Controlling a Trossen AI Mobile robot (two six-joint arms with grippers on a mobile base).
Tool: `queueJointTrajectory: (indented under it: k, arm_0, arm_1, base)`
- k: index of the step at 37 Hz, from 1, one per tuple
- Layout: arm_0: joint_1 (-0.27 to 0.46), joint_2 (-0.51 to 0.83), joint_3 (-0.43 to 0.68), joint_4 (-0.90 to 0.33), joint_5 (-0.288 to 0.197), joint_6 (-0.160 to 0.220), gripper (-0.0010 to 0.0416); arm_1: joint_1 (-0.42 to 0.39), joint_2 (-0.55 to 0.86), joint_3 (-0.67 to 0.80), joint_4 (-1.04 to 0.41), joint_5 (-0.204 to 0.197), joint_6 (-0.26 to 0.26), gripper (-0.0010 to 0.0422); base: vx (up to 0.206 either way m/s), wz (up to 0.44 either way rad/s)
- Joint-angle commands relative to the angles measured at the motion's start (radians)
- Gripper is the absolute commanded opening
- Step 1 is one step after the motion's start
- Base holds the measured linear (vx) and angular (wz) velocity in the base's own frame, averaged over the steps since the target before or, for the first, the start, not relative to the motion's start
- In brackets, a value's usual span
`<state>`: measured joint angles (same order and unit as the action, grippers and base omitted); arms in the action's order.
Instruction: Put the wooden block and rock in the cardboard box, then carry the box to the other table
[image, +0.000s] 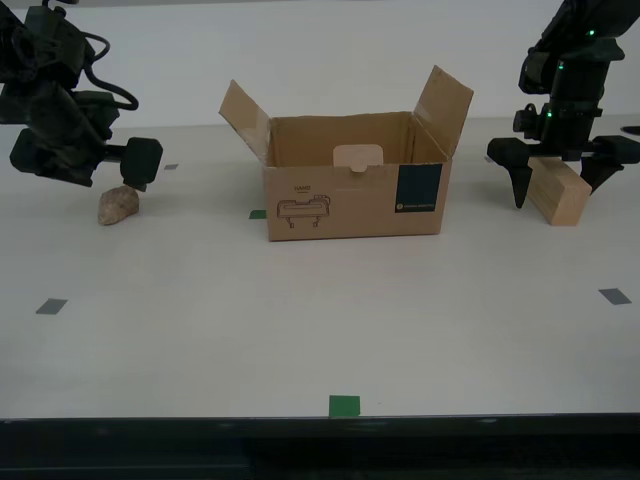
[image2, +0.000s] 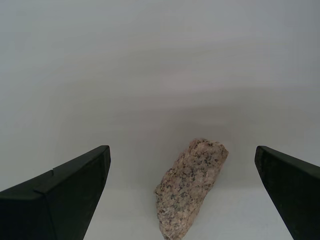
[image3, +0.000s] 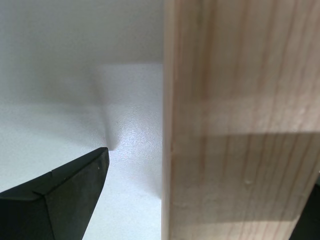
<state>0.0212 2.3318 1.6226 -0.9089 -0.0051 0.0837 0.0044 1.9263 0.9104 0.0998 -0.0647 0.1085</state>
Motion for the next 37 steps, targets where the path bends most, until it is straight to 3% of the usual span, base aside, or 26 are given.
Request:
queueJointTrajectory:
  k: [1, 20, 37]
  arm_0:
    - [0.001, 0.000, 0.000, -0.005, 0.002, 0.003, 0.0394]
    - [0.003, 0.000, 0.000, -0.007, 0.002, 0.003, 0.0393]
    - [0.006, 0.000, 0.000, -0.007, 0.002, 0.003, 0.0394]
  arm_1:
    - [0.000, 0.000, 0.000, 0.008, 0.004, 0.000, 0.0396]
    - [0.000, 0.000, -0.049, 0.074, 0.004, -0.014, 0.0396]
    - [0.000, 0.000, -0.158, 0.284, 0.004, -0.048, 0.0396]
  base:
    - [0.000, 0.000]
    - [0.000, 0.000]
    - [0.000, 0.000]
